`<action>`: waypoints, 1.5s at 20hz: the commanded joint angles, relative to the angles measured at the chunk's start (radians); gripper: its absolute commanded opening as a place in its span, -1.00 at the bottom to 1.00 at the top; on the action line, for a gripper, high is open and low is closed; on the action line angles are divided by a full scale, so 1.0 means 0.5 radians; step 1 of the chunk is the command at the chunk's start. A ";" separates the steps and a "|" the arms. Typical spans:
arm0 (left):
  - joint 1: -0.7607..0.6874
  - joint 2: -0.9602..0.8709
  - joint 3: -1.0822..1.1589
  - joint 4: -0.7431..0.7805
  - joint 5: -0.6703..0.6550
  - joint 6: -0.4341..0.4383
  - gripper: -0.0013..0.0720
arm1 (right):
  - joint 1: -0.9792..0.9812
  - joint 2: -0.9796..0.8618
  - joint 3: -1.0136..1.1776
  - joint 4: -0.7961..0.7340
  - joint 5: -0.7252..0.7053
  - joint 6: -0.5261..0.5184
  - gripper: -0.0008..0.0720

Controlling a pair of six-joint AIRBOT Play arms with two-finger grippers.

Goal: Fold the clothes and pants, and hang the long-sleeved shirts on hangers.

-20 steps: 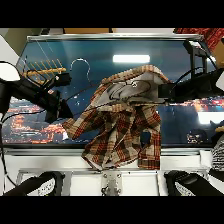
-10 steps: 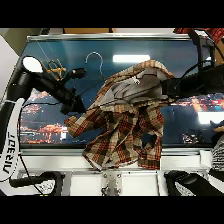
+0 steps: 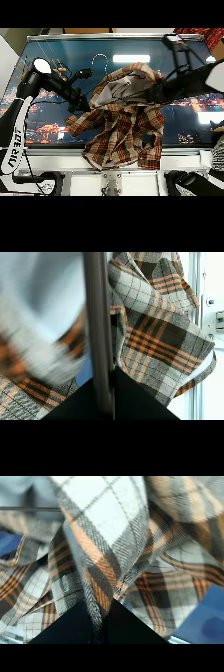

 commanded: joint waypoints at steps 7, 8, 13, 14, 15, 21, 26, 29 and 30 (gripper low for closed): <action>-0.002 -0.004 0.002 -0.003 -0.033 0.003 -0.91 | 0.343 -0.182 0.006 0.034 -0.425 -0.131 -0.90; -0.002 -0.004 0.002 -0.003 -0.034 0.020 -0.91 | 0.356 -0.192 0.007 0.080 -0.458 -0.157 -0.90; -0.002 -0.003 0.002 0.003 -0.056 0.121 -0.92 | 0.360 -0.298 0.097 0.357 -0.411 -0.285 -0.90; -0.001 -0.003 0.002 0.003 -0.059 0.122 -0.92 | 0.367 -0.321 0.137 0.361 -0.381 -0.285 -0.90; -0.002 -0.003 0.002 0.004 -0.071 0.123 -0.92 | 0.369 -0.343 0.178 0.362 -0.346 -0.287 -0.90; -0.002 -0.003 0.002 0.003 -0.092 0.127 -0.91 | 0.373 -0.401 0.288 0.362 -0.308 -0.339 -0.90; -0.002 -0.003 0.002 0.005 -0.090 0.128 -0.91 | 0.390 -0.402 0.288 0.362 -0.325 -0.413 -0.90; -0.002 -0.003 0.002 0.019 -0.054 0.128 -0.91 | 0.431 -0.435 0.288 0.369 -0.356 -0.414 -0.90; -0.001 -0.003 0.002 0.020 -0.053 0.128 -0.91 | 0.468 -0.447 0.288 0.369 -0.363 -0.449 -0.90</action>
